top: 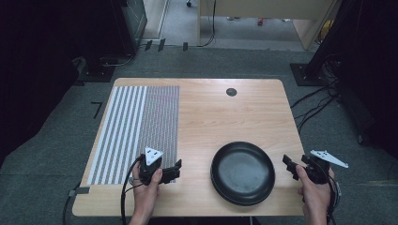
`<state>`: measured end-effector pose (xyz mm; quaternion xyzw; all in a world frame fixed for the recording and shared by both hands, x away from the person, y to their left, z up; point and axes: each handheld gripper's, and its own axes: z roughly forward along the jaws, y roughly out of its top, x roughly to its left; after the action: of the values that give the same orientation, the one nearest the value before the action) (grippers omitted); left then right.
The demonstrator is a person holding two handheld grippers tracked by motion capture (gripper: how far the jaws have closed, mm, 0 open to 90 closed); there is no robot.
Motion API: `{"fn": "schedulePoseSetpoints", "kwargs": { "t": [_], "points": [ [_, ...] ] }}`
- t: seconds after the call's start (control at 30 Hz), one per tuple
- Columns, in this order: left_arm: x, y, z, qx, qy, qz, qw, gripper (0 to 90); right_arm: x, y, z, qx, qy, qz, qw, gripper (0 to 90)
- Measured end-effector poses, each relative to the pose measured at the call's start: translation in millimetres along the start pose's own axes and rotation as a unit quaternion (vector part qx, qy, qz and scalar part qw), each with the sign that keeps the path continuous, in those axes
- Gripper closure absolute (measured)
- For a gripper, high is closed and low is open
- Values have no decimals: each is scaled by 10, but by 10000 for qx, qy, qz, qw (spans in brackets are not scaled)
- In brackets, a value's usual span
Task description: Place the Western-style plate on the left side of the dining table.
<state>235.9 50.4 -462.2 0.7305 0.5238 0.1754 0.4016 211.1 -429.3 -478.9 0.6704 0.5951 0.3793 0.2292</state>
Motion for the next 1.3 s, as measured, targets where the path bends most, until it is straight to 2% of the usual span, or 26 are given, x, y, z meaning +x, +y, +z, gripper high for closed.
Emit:
{"fn": "schedulePoseSetpoints", "kwargs": {
  "t": [0.27,0.3,0.33,0.37,0.4,0.47,0.6,0.73,0.83,0.9,0.97,1.07,1.13,1.2,1.3],
  "points": [
    [-116,-24,64,111,-228,-4,9997,142,129,-8,18,-51,78,-13,10000,299],
    [-137,-29,74,119,-253,6,9996,141,146,-11,19,-61,108,-32,9999,318],
    [-156,-32,84,132,-289,15,9995,142,160,-15,18,-55,168,-66,9998,374],
    [-156,-32,84,132,-289,15,9995,141,160,-15,18,-55,168,-66,9998,374],
    [-196,-40,104,161,-344,34,9993,141,201,-26,17,-3,414,-215,9989,445],
    [-236,-45,120,170,-417,43,9990,141,219,-32,18,42,521,-243,9983,494],
    [-315,-42,151,221,-566,107,9981,141,242,-50,-13,-35,711,-58,9974,557],
    [-395,-52,194,312,-851,114,9958,149,265,-83,-25,2,921,49,9957,610],
    [-434,-52,216,350,-948,60,9949,207,280,-106,-19,158,966,155,9951,647],
    [-439,-52,221,354,-979,55,9945,239,285,-114,-15,179,954,114,9952,655],
    [-459,-54,243,402,-1077,47,9934,273,297,-137,-16,281,1004,211,9943,674],
    [-481,-58,263,428,-1163,73,9923,350,306,-159,-16,277,1136,287,9927,700],
    [-502,-65,286,475,-1222,51,9914,390,313,-173,-22,303,1128,266,9928,734],
    [-524,-77,308,517,-1329,52,9898,428,313,-187,-29,311,1124,247,9929,771],
    [-556,-89,330,529,-1460,70,9878,471,297,-210,-34,298,1239,337,9913,787]
  ]
}}
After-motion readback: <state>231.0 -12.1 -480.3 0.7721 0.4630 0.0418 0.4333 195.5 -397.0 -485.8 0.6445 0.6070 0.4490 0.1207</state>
